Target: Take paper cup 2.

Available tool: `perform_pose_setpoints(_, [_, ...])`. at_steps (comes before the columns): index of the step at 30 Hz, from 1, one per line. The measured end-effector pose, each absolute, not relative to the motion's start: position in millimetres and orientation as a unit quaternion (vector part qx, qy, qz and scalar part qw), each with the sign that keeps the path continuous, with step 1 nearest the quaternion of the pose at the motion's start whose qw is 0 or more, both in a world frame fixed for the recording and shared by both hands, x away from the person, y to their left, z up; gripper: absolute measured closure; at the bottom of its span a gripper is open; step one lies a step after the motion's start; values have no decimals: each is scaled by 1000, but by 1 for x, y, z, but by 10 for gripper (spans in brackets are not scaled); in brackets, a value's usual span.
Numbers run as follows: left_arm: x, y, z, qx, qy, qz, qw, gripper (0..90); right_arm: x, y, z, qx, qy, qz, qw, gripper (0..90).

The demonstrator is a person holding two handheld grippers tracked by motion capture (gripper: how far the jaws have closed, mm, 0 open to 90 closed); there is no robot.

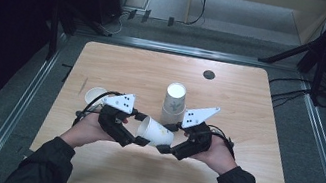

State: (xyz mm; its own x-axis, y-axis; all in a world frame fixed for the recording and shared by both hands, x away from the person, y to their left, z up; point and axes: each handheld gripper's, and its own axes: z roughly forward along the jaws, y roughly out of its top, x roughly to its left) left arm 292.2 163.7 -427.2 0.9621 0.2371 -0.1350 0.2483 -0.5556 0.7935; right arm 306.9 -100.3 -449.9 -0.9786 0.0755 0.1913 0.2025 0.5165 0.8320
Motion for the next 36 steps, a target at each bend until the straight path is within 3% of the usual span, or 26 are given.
perform_pose_setpoints(7, [289, 165, -423, 916, 130, 19, 379, 232, 306, -97, -456, -78, -879, -468, 54, 256])
perform_pose_setpoints(17, [292, 153, -428, 934, 147, 3, 327, 231, 306, -84, -467, -73, -892, -443, 57, 267])
perform_pose_setpoints(32, [289, 139, -433, 942, 131, -5, 310, 228, 303, -68, -483, -57, -908, -410, 66, 339])
perform_pose_setpoints(36, [290, 141, -433, 936, 135, -9, 324, 138, 304, -70, -480, -55, -905, -418, 61, 336])
